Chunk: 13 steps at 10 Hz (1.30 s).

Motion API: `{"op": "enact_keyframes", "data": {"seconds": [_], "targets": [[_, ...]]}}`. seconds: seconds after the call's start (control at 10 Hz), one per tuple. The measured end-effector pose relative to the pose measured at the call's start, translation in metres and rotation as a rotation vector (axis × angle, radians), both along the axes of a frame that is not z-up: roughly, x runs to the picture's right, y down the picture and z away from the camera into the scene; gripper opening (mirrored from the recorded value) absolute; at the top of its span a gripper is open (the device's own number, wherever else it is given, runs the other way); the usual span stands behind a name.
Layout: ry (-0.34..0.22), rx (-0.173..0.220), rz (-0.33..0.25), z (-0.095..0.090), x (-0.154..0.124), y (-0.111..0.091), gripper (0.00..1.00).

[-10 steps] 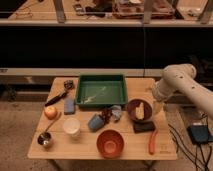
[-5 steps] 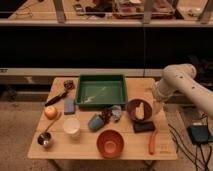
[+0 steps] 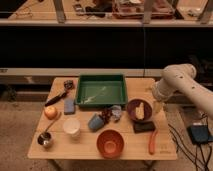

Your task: Wipe table surface with towel

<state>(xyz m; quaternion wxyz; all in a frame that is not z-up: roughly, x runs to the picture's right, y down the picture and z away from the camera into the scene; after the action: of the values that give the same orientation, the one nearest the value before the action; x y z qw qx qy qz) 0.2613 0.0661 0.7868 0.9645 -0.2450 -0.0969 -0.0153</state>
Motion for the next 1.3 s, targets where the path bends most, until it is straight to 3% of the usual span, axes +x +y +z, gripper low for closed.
{"op": "enact_keyframes", "data": {"seconds": [0.4,0.6,0.9,1.0,1.3], "targets": [[-0.001,0.0,-0.004,0.0,0.0,0.0,0.8],[-0.027,0.012,-0.04,-0.006,-0.009,-0.003,0.8],[-0.16,0.016,-0.072,-0.013,-0.063,0.003,0.8],[-0.2,0.014,-0.079,-0.015,-0.076,0.006,0.76],[-0.279,0.037,-0.129,-0.018,-0.102,0.012,0.5]]}}
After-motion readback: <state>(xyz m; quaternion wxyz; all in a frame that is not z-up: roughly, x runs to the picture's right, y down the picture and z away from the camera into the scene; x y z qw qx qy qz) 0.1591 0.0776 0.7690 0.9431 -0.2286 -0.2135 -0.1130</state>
